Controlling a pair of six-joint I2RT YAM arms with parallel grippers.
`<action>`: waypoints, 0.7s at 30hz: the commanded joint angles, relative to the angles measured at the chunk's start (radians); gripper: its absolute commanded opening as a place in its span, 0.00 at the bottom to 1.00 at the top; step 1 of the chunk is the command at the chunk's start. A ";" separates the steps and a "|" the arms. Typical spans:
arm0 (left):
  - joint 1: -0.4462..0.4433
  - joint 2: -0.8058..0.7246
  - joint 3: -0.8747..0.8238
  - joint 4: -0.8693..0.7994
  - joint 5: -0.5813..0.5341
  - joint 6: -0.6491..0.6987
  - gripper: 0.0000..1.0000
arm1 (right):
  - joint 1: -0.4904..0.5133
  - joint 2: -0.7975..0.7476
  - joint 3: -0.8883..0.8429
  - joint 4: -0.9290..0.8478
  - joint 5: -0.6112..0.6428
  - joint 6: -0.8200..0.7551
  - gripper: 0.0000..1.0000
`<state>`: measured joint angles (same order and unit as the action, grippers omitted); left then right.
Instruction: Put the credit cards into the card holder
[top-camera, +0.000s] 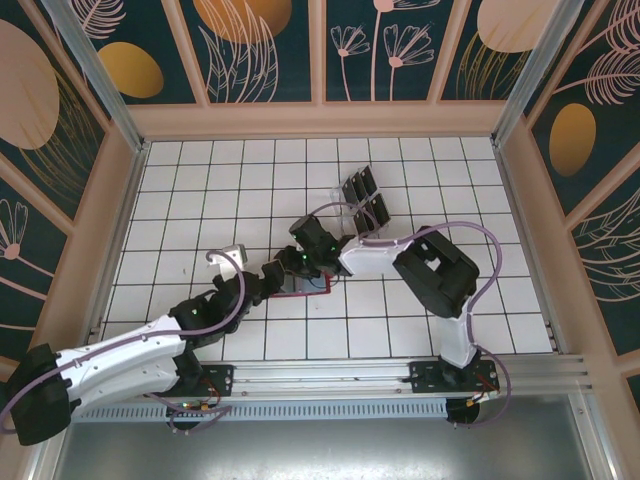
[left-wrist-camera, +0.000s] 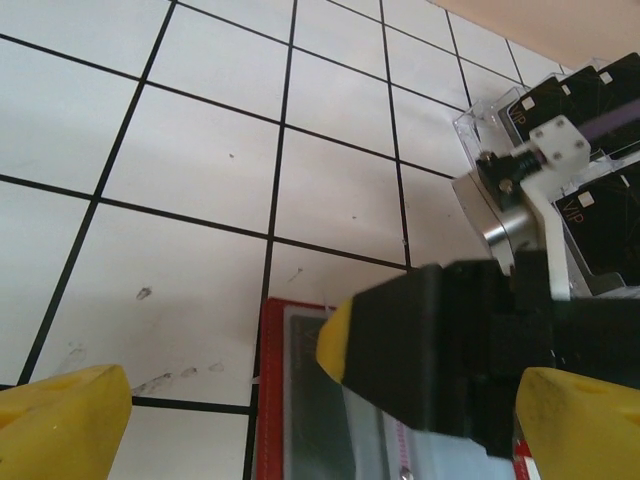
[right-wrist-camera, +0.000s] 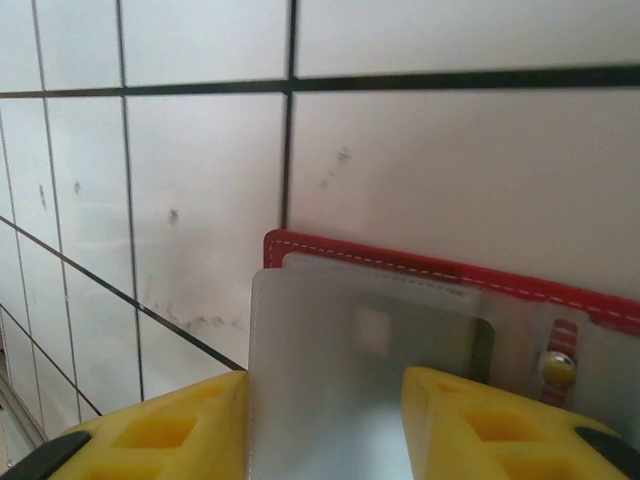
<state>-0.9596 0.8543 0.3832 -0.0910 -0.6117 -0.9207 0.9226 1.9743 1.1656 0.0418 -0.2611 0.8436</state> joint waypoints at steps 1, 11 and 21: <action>-0.002 -0.026 -0.026 -0.032 -0.002 -0.030 0.99 | 0.017 0.029 0.044 -0.084 0.021 -0.016 0.44; -0.001 -0.044 -0.052 -0.019 0.032 -0.033 0.98 | 0.024 -0.052 0.071 -0.105 0.051 -0.006 0.45; -0.002 -0.015 -0.030 -0.017 0.039 -0.024 0.98 | 0.027 -0.170 0.083 -0.128 0.081 -0.048 0.51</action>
<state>-0.9596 0.8314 0.3420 -0.1013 -0.5774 -0.9413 0.9424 1.8706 1.2373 -0.0635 -0.2173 0.8249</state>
